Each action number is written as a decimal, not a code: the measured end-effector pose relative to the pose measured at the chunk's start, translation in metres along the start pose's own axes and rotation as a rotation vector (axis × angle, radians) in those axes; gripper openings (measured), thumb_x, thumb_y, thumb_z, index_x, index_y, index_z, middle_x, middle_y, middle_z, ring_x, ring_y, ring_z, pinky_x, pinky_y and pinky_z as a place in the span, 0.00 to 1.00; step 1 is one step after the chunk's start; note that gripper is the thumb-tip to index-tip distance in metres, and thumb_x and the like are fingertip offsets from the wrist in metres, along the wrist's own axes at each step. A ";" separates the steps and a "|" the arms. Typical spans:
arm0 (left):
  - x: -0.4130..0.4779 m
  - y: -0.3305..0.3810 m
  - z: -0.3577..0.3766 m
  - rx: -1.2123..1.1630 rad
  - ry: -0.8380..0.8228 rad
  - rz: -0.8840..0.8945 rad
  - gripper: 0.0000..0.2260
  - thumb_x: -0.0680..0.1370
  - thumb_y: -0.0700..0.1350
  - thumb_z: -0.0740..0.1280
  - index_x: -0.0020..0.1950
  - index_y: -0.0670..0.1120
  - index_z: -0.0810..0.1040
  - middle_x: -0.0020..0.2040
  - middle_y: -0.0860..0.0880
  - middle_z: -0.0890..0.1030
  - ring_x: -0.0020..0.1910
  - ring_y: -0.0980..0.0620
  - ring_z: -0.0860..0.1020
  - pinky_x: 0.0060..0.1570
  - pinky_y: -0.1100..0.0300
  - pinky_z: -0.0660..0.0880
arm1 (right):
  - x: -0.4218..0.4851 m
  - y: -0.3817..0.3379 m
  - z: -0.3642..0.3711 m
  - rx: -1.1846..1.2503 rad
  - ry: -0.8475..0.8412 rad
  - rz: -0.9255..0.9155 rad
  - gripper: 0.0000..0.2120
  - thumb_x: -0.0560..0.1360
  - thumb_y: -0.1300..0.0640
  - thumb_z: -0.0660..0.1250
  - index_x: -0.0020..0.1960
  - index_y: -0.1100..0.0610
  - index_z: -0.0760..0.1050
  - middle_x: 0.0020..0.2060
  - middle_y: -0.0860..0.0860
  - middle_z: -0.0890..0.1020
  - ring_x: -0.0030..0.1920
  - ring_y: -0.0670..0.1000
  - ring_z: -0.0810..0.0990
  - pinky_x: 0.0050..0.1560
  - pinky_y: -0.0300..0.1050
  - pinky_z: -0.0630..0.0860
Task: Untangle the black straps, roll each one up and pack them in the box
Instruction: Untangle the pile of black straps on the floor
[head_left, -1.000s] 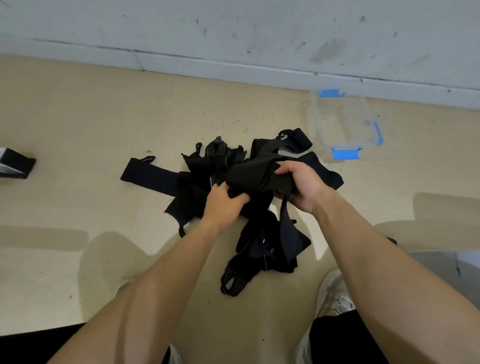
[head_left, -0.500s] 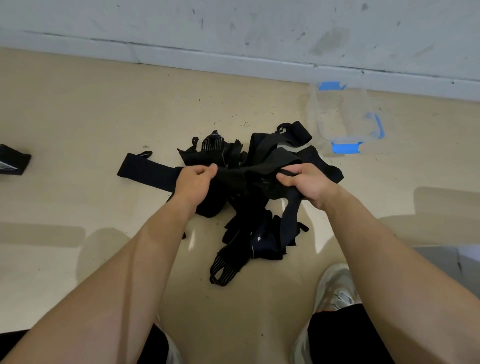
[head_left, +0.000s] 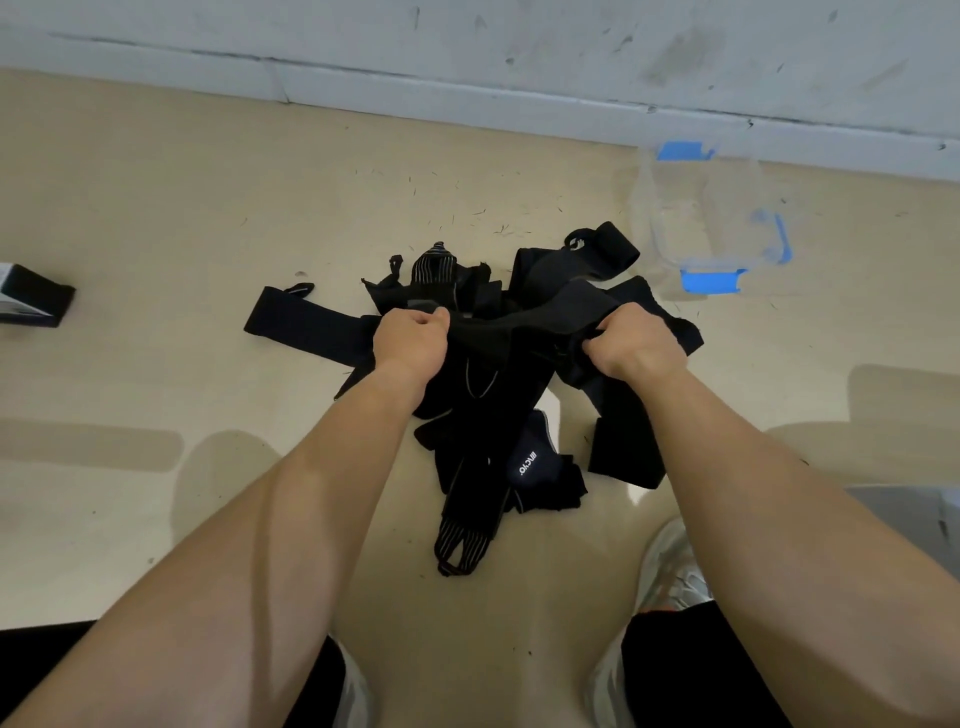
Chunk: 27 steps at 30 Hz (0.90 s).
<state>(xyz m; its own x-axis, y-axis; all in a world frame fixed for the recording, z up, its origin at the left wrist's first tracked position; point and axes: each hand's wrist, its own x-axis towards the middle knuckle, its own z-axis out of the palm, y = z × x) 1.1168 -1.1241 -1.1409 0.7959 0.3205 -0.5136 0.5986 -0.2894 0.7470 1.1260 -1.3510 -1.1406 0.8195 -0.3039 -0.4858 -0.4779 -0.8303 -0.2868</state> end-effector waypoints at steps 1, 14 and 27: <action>0.001 0.000 -0.001 -0.001 0.002 -0.013 0.13 0.84 0.50 0.65 0.53 0.43 0.85 0.46 0.49 0.81 0.50 0.49 0.79 0.58 0.54 0.78 | -0.001 -0.003 0.002 -0.024 0.019 0.010 0.03 0.73 0.57 0.67 0.46 0.55 0.77 0.41 0.53 0.79 0.43 0.58 0.80 0.41 0.47 0.73; 0.017 -0.021 -0.009 0.193 -0.001 -0.002 0.13 0.84 0.50 0.65 0.54 0.44 0.85 0.44 0.51 0.79 0.47 0.52 0.78 0.52 0.56 0.73 | 0.002 -0.023 0.029 -0.029 0.063 0.054 0.02 0.76 0.61 0.65 0.48 0.56 0.73 0.49 0.56 0.80 0.53 0.59 0.81 0.46 0.48 0.74; 0.026 -0.034 -0.022 0.161 -0.003 0.000 0.12 0.83 0.53 0.67 0.49 0.47 0.86 0.46 0.50 0.82 0.53 0.47 0.80 0.61 0.50 0.76 | -0.001 0.014 0.056 0.430 -0.019 0.013 0.06 0.78 0.54 0.65 0.50 0.54 0.81 0.46 0.50 0.83 0.52 0.54 0.80 0.52 0.45 0.72</action>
<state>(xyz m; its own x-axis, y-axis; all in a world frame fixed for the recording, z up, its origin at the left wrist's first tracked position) 1.1151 -1.0866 -1.1704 0.7962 0.3176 -0.5150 0.6050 -0.4301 0.6701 1.1007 -1.3363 -1.1905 0.8083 -0.3009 -0.5060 -0.5800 -0.5545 -0.5968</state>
